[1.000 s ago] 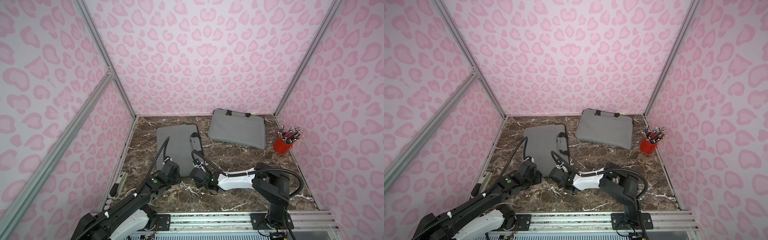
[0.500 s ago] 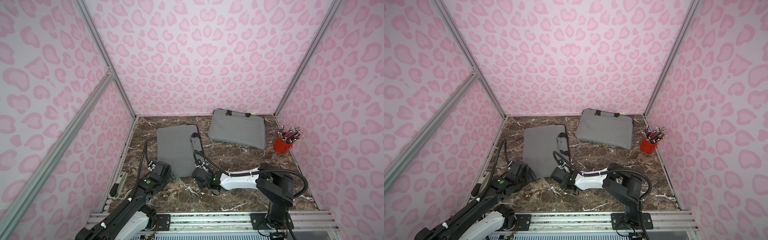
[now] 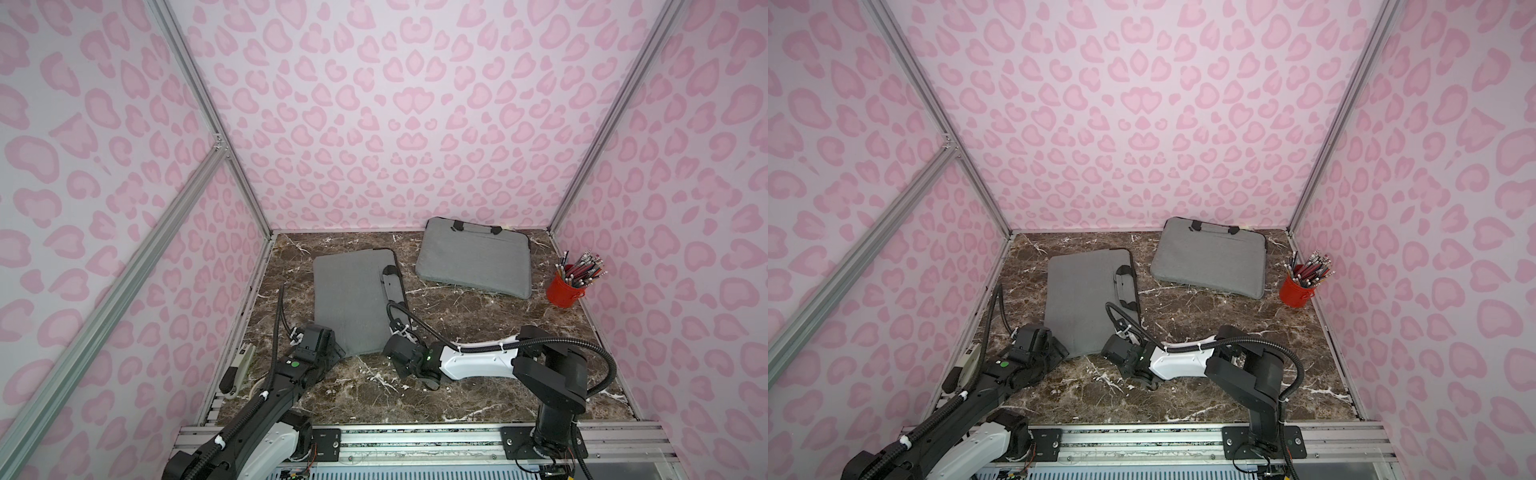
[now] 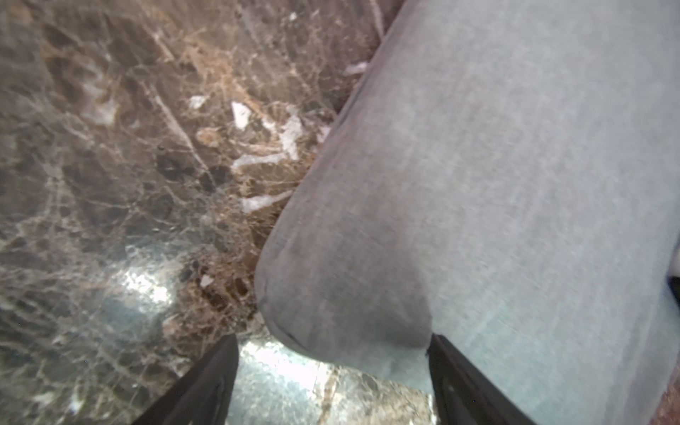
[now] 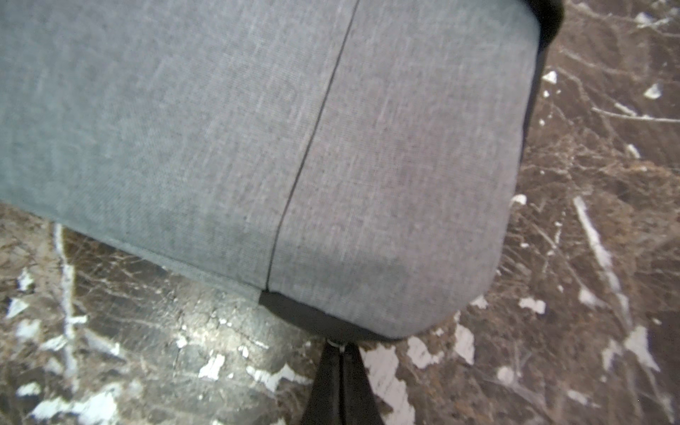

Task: Open the zippered laptop bag and take out the laptop
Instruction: Unzip the zipper on the zippered laptop bag.

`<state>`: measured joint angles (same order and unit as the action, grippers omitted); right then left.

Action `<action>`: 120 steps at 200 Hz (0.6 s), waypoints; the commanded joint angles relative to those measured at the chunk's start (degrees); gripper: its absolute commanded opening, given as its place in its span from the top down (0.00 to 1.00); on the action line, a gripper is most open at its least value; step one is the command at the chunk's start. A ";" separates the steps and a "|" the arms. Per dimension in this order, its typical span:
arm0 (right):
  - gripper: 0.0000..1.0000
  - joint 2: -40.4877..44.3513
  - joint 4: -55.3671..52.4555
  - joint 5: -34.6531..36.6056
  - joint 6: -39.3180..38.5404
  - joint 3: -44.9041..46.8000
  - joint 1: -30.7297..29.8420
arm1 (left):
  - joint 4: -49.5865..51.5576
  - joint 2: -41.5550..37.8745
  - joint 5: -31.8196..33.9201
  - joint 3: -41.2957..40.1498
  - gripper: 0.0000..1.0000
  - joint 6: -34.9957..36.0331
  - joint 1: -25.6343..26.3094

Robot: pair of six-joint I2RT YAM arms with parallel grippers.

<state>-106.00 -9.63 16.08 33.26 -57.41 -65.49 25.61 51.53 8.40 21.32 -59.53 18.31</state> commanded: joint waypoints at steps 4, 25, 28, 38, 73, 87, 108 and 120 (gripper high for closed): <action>1.00 -0.70 -2.48 -1.84 -0.47 0.52 0.02 | -4.25 0.65 1.32 -0.71 0.19 -0.39 -0.45; 1.00 -0.78 -2.37 -2.05 -0.47 0.58 0.02 | -6.23 1.53 2.93 -1.46 0.27 -0.25 -0.74; 1.00 -0.79 -2.41 -2.10 -0.47 0.57 0.02 | -6.75 1.74 3.08 -1.59 0.28 -0.16 -0.87; 1.00 -0.81 -2.41 -2.19 -0.47 0.58 0.02 | -7.79 2.60 3.77 -1.90 0.34 -0.22 -1.03; 1.00 -0.53 -2.79 -2.28 -0.14 0.72 0.05 | -8.89 6.15 6.12 -1.89 0.64 -0.38 -1.94; 1.00 -0.40 -3.08 -2.21 0.14 0.97 0.17 | -8.95 6.73 6.96 -1.72 0.81 -0.37 -2.34; 1.00 -0.10 -3.59 -2.15 0.48 1.64 0.52 | -8.52 6.85 7.87 -1.10 0.96 0.33 -3.05; 1.00 0.45 -3.73 -2.01 0.58 2.11 0.80 | -7.98 6.77 8.34 -0.71 0.99 0.88 -3.42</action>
<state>-105.71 -8.19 14.94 33.34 -56.60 -65.12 13.67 58.17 12.47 20.05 -59.94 15.59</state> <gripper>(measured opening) 0.049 0.047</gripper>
